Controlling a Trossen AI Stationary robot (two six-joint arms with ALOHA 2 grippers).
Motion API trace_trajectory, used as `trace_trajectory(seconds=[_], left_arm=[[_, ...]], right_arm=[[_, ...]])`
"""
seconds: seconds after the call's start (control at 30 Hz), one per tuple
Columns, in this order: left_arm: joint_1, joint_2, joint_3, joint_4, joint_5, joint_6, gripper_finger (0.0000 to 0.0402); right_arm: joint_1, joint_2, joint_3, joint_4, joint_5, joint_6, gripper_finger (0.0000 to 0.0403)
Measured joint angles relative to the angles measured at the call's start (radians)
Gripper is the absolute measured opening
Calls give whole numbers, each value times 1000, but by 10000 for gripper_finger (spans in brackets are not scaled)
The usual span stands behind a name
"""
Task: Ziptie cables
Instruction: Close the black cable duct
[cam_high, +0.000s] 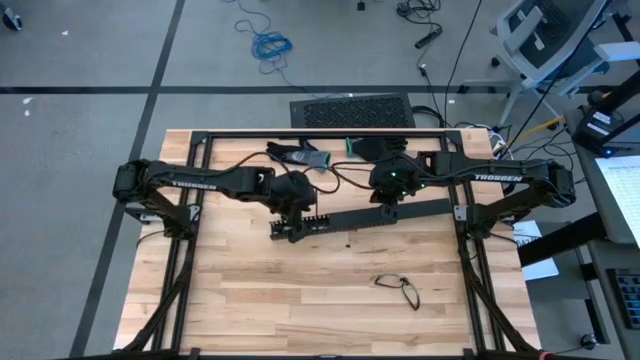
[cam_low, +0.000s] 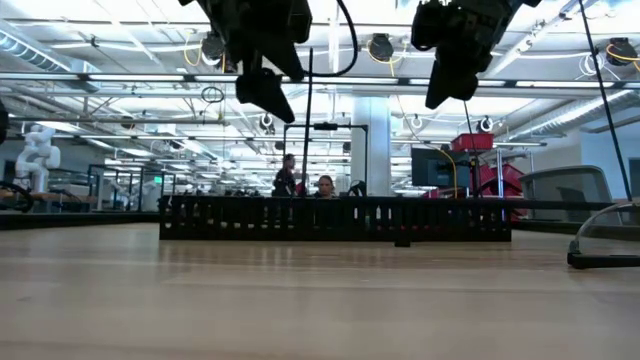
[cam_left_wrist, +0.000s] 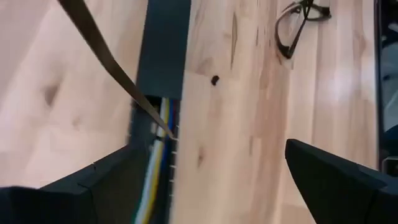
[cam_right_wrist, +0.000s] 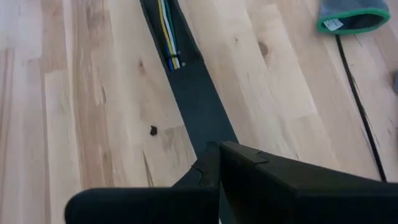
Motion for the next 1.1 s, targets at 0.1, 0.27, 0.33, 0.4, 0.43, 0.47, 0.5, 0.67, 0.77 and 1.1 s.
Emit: trace_trajectory(seconds=[0.1, 0.27, 0.33, 0.4, 0.43, 0.47, 0.5, 0.67, 0.77, 1.1], left_arm=[[-13, 0, 0, -37, 2, -22, 370], [-26, 36, 0, 13, -96, -77, 370], [-45, 82, -8, 94, -149, -76, 370], [-71, 133, -27, 196, -168, -54, 370], [-83, 156, -30, 237, -169, -47, 370], [-94, 176, -31, 254, -174, -44, 370], [-103, 193, -31, 250, -189, -43, 370], [-147, 221, -32, 231, -393, 49, 370], [-160, 220, -48, 250, -470, 106, 370], [-128, 221, -179, 399, -424, 87, 370]], right_arm=[[0, 0, 0, 0, 0, -24, 0], [0, 0, 0, 8, -3, -65, 0], [0, 0, 0, 5, -3, -71, 0], [0, 0, 0, 6, -3, -72, 0], [0, 0, 0, 6, -3, -70, 0], [0, 0, 0, 4, -3, -68, 0], [1, 0, 0, -2, -4, -66, 0], [6, 0, 0, -4, -5, -57, 0], [7, 0, 0, -3, -5, -38, 0], [7, 0, 0, 6, -5, -31, 0]])
